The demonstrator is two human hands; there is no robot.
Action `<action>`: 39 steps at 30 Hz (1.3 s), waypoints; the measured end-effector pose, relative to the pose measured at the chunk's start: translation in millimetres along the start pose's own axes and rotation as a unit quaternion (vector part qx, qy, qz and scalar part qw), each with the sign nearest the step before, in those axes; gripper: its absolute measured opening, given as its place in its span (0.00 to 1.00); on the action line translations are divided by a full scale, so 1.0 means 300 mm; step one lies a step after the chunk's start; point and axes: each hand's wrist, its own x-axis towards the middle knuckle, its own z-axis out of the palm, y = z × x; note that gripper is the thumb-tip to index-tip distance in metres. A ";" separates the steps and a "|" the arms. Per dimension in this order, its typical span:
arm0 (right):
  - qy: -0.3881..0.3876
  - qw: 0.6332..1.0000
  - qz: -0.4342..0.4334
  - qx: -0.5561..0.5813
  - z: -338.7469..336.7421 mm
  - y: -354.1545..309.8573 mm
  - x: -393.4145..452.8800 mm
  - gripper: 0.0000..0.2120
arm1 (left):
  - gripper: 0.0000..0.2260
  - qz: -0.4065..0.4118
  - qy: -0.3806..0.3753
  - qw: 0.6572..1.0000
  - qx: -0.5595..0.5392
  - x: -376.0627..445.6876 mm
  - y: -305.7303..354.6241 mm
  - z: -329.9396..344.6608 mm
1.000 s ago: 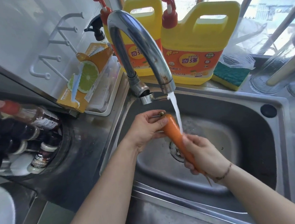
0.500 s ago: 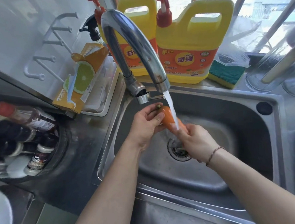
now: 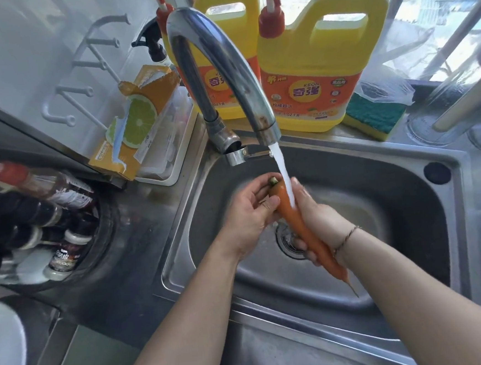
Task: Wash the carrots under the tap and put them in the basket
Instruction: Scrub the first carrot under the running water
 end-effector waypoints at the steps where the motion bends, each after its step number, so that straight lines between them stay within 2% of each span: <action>1: -0.022 1.000 0.008 0.014 -0.003 -0.012 0.006 0.46 | 0.18 0.007 -0.014 1.000 0.005 -0.004 -0.007 0.003; 4: -0.043 0.998 -0.027 0.031 -0.003 -0.017 0.029 0.41 | 0.20 0.032 -0.018 0.999 -0.021 -0.012 -0.017 -0.007; 8: -0.146 0.973 -0.135 0.117 0.001 0.028 0.036 0.22 | 0.15 0.047 0.004 0.991 -0.127 -0.006 -0.012 -0.049; 10: -0.183 0.967 -0.168 0.063 -0.012 0.059 0.017 0.15 | 0.10 0.056 0.054 0.989 -0.128 0.007 -0.006 -0.068; 12: -0.202 0.961 -0.181 -0.050 -0.007 0.093 -0.010 0.11 | 0.11 0.062 0.104 0.980 -0.160 0.021 0.022 -0.092; 14: -0.135 0.966 -0.204 -0.081 0.008 0.118 -0.016 0.14 | 0.11 0.049 0.070 0.989 -0.119 0.027 0.050 -0.113; 17: 0.038 0.972 -0.230 -0.037 0.013 0.090 -0.013 0.19 | 0.18 -0.023 0.012 0.997 0.072 0.011 0.056 -0.099; 19: 0.088 0.967 -0.234 -0.044 0.003 0.054 -0.021 0.20 | 0.18 -0.050 0.007 0.992 0.114 0.004 0.058 -0.073; 21: 0.086 0.966 -0.234 -0.070 -0.004 0.036 -0.027 0.18 | 0.21 -0.054 0.025 0.990 0.131 0.006 0.060 -0.057; 23: 0.046 0.970 -0.228 -0.070 -0.018 0.035 -0.031 0.11 | 0.21 -0.048 0.045 0.990 0.123 0.016 0.061 -0.062; 25: -0.005 0.977 -0.208 -0.047 -0.048 0.048 -0.040 0.06 | 0.15 -0.044 0.049 0.994 0.085 0.028 0.069 -0.069; 27: -0.070 0.982 -0.176 0.008 -0.079 0.063 -0.041 0.10 | 0.09 -0.035 0.038 0.998 0.030 0.031 0.082 -0.079; 29: -0.115 0.981 -0.143 0.061 -0.094 0.065 -0.043 0.11 | 0.09 -0.039 0.020 0.999 -0.016 0.030 0.088 -0.082; 32: -0.070 0.987 -0.141 -0.024 -0.082 0.045 -0.042 0.16 | 0.13 -0.043 -0.008 0.998 -0.041 0.022 0.076 -0.077; 36: -0.019 0.993 -0.079 -0.083 -0.056 0.004 -0.030 0.35 | 0.14 -0.037 -0.040 0.997 -0.055 0.023 0.073 -0.065; 37: -0.022 0.993 -0.069 -0.090 -0.054 0.003 -0.026 0.36 | 0.15 -0.032 -0.047 0.997 -0.052 0.025 0.076 -0.066; 39: -0.055 0.992 -0.097 -0.056 -0.054 0.014 -0.022 0.31 | 0.17 -0.019 -0.044 0.997 -0.052 0.032 0.082 -0.078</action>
